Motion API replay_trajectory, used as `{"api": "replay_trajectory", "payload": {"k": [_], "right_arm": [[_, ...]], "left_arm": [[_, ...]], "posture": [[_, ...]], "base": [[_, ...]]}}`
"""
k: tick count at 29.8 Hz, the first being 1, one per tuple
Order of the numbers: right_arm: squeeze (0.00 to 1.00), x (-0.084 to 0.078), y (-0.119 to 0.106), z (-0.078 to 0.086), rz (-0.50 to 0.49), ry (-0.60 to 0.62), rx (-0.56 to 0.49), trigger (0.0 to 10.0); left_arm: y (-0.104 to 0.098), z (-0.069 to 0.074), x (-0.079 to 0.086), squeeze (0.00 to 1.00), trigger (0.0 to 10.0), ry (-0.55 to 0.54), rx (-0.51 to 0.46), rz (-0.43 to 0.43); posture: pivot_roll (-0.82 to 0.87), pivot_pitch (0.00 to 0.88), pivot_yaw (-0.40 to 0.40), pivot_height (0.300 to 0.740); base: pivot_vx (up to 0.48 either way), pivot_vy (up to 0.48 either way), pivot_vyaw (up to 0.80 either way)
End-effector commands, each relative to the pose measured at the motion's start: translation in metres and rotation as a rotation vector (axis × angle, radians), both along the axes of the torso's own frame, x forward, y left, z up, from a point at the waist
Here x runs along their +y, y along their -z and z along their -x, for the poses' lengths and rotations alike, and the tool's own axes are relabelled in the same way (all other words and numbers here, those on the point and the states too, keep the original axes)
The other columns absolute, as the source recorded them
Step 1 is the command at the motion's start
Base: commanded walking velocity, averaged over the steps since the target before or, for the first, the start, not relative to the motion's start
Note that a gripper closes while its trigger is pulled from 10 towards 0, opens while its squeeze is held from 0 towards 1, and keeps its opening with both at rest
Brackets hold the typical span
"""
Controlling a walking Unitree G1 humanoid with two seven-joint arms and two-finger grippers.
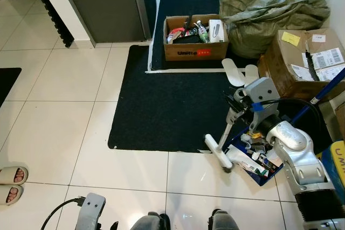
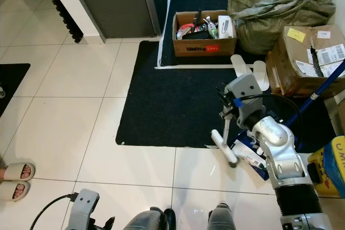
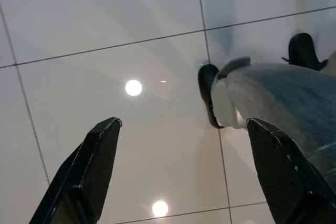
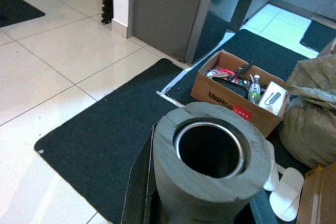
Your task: Sweep floor
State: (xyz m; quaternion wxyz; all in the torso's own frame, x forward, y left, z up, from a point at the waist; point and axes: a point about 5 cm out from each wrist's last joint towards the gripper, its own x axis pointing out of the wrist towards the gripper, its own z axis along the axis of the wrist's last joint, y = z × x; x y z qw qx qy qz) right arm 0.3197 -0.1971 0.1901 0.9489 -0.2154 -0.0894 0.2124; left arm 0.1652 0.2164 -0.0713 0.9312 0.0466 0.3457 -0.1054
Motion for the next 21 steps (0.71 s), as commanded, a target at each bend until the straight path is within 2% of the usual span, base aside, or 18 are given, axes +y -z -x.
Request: {"api": "replay_trajectory", "payload": {"k": [1, 3, 4, 5, 6, 10, 21], "right_arm": [[0.0, 0.004, -0.001, 0.001, 0.022, -0.018, -0.031, 10.0], [0.0, 0.008, -0.004, 0.0, 0.09, -0.023, -0.091, 10.0], [0.0, 0.008, -0.004, 0.0, 0.09, -0.023, -0.091, 10.0], [0.0, 0.011, -0.007, 0.0, 0.114, -0.022, -0.138, 10.0], [0.0, 0.011, -0.007, 0.0, 0.114, -0.022, -0.138, 10.0], [0.0, 0.025, -0.015, 0.0, 0.108, -0.037, -0.25, 10.0], [0.0, 0.026, -0.019, -0.002, 0.101, -0.035, -0.285, 10.0]], "left_arm": [[0.004, 0.014, 0.008, 0.0, 10.0, -0.013, 0.039, -0.013], [0.004, 0.013, 0.009, 0.0, 10.0, -0.011, 0.035, -0.015], [0.004, 0.013, 0.009, 0.0, 10.0, -0.011, 0.035, -0.015], [0.004, 0.013, 0.009, 0.0, 10.0, -0.009, 0.034, -0.015], [0.004, 0.013, 0.009, 0.0, 10.0, -0.009, 0.034, -0.015], [0.003, 0.013, 0.008, 0.0, 10.0, -0.003, 0.025, -0.012], [0.002, 0.011, 0.007, 0.0, 10.0, 0.001, 0.013, -0.008]], "posture": [[-0.03, 0.348, 0.118, 0.74], [-0.03, 0.348, 0.118, 0.74], [-0.03, 0.348, 0.118, 0.74], [-0.03, 0.347, 0.119, 0.74], [-0.03, 0.347, 0.119, 0.74], [-0.03, 0.34, 0.117, 0.74], [-0.03, 0.336, 0.116, 0.74]], "base": [[0.0, 0.0, 0.0], [0.0, 0.0, 0.0], [0.0, 0.0, 0.0], [0.0, 0.0, 0.0], [0.0, 0.0, 0.0], [0.0, 0.0, 0.0], [0.0, 0.0, 0.0]]}}
